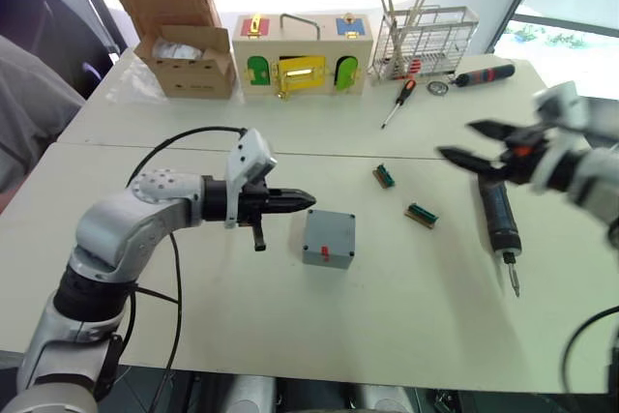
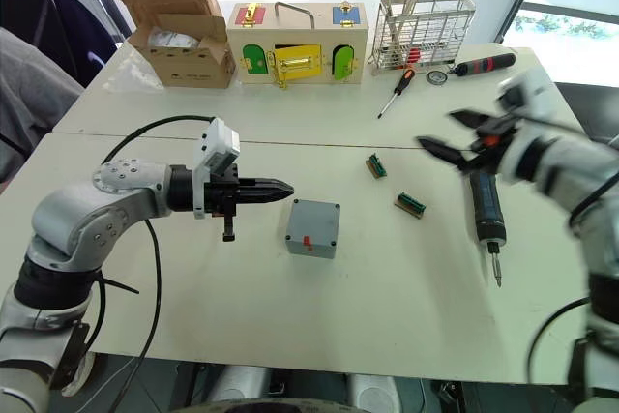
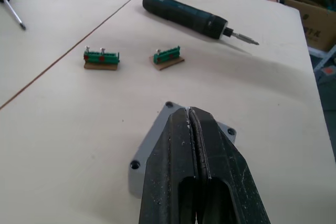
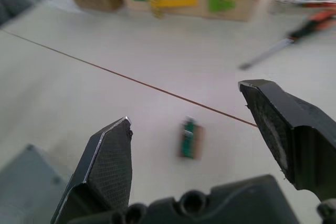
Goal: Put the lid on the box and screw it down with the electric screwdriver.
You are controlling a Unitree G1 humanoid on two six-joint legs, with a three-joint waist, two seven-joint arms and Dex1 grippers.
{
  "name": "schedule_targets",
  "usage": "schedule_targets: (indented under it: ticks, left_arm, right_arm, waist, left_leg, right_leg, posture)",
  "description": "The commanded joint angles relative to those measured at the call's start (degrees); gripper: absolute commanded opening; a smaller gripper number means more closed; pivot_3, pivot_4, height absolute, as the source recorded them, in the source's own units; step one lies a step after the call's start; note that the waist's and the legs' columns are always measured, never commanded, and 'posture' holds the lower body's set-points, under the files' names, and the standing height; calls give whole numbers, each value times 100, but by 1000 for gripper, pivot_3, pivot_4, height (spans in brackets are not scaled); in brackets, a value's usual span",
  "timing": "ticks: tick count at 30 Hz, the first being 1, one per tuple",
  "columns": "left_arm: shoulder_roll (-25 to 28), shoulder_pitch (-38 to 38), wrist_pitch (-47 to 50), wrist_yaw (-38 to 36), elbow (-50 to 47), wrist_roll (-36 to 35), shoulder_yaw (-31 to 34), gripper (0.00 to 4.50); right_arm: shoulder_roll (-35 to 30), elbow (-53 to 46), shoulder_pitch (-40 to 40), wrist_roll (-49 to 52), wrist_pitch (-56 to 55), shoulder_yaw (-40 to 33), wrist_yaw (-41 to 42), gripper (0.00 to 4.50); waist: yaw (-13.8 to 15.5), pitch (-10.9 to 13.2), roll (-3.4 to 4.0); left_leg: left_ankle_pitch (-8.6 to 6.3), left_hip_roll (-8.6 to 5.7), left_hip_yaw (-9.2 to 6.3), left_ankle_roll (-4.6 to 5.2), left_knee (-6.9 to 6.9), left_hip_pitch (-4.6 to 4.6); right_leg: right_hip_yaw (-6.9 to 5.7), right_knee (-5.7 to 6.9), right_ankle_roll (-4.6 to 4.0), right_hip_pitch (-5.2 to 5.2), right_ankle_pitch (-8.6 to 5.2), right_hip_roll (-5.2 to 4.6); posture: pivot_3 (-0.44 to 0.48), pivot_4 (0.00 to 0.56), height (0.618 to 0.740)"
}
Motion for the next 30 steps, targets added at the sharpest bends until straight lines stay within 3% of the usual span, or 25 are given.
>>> schedule_targets:
  ticks: [1, 4, 8, 20, 28, 30]
  left_arm:
    - [-158, -187, -262, -119, -173, 80, -175, 0]
    - [-195, -222, -361, -233, -317, 145, -333, 0]
    - [-148, -186, -443, -305, -500, 255, -505, 0]
    - [-213, 107, -355, 4, -814, 384, -578, 0]
    - [-276, 252, -317, 283, -921, 377, -576, 0]
    - [-284, 300, -312, 348, -942, 380, -574, 0]
  right_arm:
    - [-751, 470, -241, 381, 1580, 273, 455, 4460]
    - [-1390, 1080, -355, 121, 2258, 1116, 694, 4460]
    - [-1714, 1586, -303, -46, 2189, 1817, 1251, 4460]
    - [-643, 3462, -1759, -798, 2732, 3095, 1278, 4460]
    - [-187, 3885, -2149, -1358, 2590, 4039, 1476, 4460]
    - [-120, 3866, -2153, -1520, 2491, 4255, 1528, 3985]
  waist:
    - [-6, 0, 0]
    - [-39, 2, 2]
    - [-27, 4, 6]
    - [-11, 8, 12]
    - [-1, 8, 12]
    - [-4, 7, 8]
  left_leg:
    - [0, 1, 0, 0, 1, 0]
    - [-2, 1, 6, 4, 1, 0]
    - [-3, 0, 10, 5, 2, -1]
    - [-2, -1, 10, 3, 3, -5]
    - [8, -3, 9, -13, 8, -22]
    - [13, -3, 10, -22, 11, -23]
  right_leg:
    - [0, -1, 0, 2, 0, 0]
    - [8, -2, 0, 0, 0, -1]
    - [11, -1, -1, -4, -1, -5]
    - [12, 0, 0, -8, 0, 1]
    - [9, 0, 0, -21, 0, 0]
    - [9, 0, 1, -21, 1, 1]
  posture:
    - [0, 150, 740]
    - [0, 150, 740]
    - [0, 150, 740]
    - [0, 150, 740]
    - [0, 150, 740]
    - [0, 150, 740]
